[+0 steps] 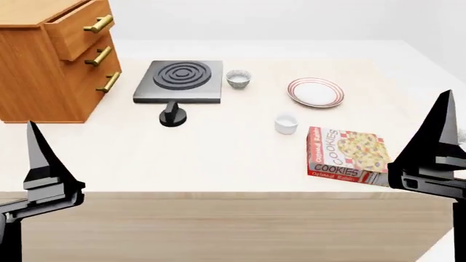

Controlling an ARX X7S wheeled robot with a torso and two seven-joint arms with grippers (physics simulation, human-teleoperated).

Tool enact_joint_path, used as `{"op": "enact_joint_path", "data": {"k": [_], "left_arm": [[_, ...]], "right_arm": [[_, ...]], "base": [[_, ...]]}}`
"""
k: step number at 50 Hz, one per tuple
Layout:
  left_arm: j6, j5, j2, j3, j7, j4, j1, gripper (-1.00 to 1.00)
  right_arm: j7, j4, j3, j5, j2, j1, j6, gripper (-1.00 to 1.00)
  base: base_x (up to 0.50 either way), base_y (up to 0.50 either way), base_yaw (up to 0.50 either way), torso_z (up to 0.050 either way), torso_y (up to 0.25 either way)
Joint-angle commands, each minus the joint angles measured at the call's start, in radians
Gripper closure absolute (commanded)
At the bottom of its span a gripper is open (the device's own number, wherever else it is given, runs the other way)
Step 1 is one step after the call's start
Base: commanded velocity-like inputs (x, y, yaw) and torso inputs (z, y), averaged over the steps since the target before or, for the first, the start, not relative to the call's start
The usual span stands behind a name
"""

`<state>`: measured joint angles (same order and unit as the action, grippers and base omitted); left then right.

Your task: Pick the akita bowl next to the cookies box and place it on the plate.

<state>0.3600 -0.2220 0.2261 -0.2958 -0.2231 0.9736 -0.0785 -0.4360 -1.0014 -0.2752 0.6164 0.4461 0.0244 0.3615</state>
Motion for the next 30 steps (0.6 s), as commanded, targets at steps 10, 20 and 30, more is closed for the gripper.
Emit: {"op": "enact_joint_path", "data": {"k": [10,20,30], "left_arm": [[-0.009,-0.008,0.014,-0.004,-0.020,0.010,-0.018,-1.00],[-0.009,-0.009,0.022,0.003,-0.028,0.009,-0.017,-1.00],[-0.007,-0.012,0.029,0.008,-0.037,0.009,-0.016,-1.00]], "right_arm": [[-0.022,0.011,0.018,0.018,0.026,-0.007,-0.021,-1.00],[-0.026,0.019,0.022,0.018,0.032,-0.009,-0.028,-1.00],[-0.032,0.025,0.024,0.027,0.036,-0.009,-0.034,-1.00]], "base": [[-0.08,-0.50,0.00,0.000,0.000],[-0.09,-0.50,0.00,0.000,0.000],[-0.09,-0.50,0.00,0.000,0.000]]}}
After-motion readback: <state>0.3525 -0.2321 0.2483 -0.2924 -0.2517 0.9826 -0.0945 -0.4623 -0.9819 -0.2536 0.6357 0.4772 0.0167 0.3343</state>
